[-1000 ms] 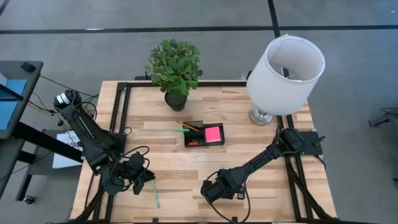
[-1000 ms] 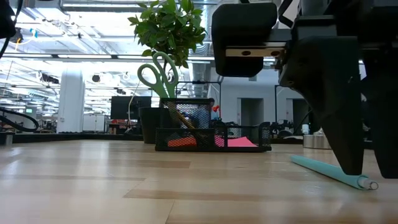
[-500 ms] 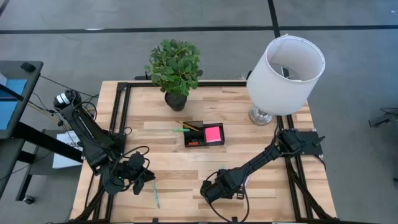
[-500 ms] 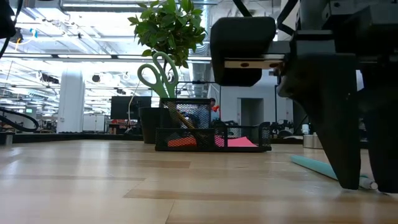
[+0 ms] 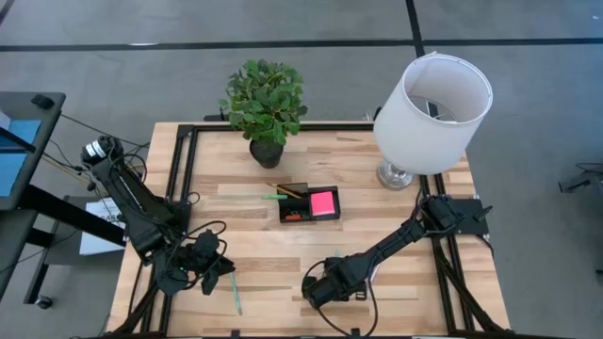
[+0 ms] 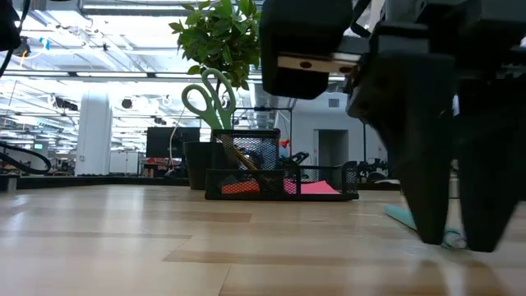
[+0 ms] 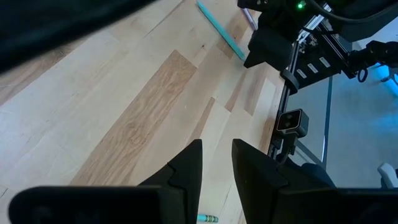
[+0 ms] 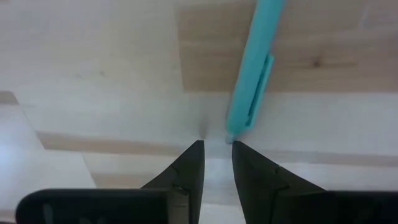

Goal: Pick and place office supplies into organizer
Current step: Put the blue pen into the black desk organizer

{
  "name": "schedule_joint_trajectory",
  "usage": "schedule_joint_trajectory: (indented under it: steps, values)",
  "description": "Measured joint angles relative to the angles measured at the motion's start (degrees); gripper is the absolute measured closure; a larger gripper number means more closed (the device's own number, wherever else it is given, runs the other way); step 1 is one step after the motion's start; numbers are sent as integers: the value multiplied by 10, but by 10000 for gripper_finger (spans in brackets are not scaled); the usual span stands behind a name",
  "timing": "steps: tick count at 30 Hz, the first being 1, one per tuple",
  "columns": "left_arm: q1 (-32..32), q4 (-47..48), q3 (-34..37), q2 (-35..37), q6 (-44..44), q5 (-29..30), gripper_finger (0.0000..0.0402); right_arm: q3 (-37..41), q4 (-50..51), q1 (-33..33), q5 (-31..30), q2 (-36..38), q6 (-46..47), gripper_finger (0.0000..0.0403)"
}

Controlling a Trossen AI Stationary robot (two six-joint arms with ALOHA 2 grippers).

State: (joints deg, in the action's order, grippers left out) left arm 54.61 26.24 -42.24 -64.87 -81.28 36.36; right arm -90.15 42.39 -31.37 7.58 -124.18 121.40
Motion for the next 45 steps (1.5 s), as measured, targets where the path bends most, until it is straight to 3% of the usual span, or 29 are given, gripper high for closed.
schedule_joint_trajectory:
  steps: [12, 45]
  values:
    - [0, 0, 0, 0, 0, 0, 322, 0, 25, 1, -2, 0, 71, 326]
    - [0, 0, 0, 0, 0, 0, 322, 0, 9, 5, 15, 0, 56, 337]
